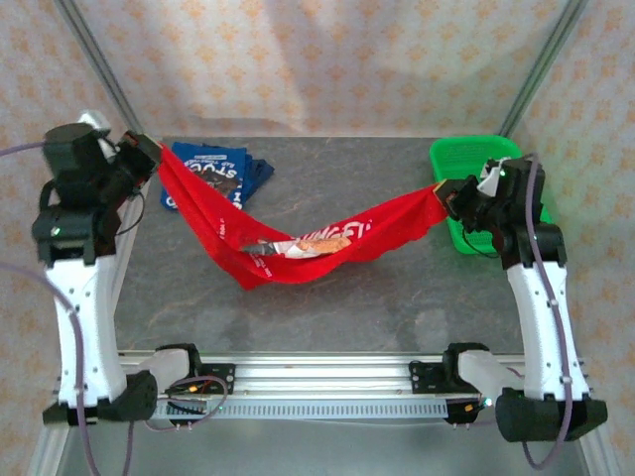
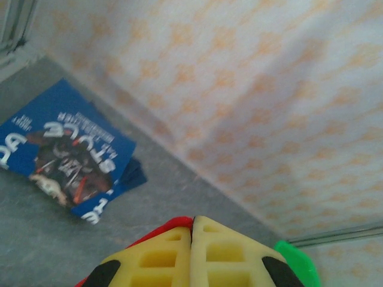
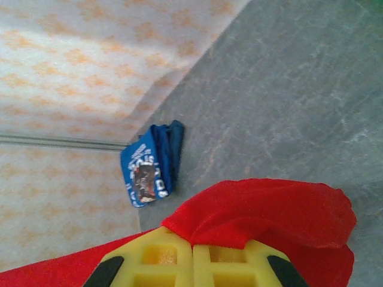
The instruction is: Fold and stack the t-shirts
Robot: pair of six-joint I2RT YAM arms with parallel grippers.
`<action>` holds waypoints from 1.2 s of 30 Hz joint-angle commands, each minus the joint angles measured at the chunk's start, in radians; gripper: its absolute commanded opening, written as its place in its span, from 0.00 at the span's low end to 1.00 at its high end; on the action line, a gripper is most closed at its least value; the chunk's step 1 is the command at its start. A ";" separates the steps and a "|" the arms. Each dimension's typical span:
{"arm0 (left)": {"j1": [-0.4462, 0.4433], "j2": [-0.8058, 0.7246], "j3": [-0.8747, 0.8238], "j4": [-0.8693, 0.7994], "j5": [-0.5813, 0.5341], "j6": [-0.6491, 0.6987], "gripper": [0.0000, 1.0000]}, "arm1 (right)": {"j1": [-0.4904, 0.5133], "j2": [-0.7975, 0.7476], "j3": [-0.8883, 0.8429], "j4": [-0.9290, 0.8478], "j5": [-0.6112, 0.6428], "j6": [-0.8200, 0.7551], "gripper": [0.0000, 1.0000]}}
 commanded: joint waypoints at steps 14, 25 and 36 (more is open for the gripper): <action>-0.057 0.668 0.130 0.320 -0.040 0.023 0.41 | 0.002 0.582 0.124 0.330 0.175 -0.040 0.05; -0.100 0.156 -0.202 -0.019 0.136 -0.063 1.00 | 0.002 0.479 0.145 0.067 0.119 -0.164 0.70; -0.374 -0.252 -0.950 0.135 0.118 -0.541 0.74 | 0.021 0.238 -0.080 -0.071 -0.050 -0.247 0.86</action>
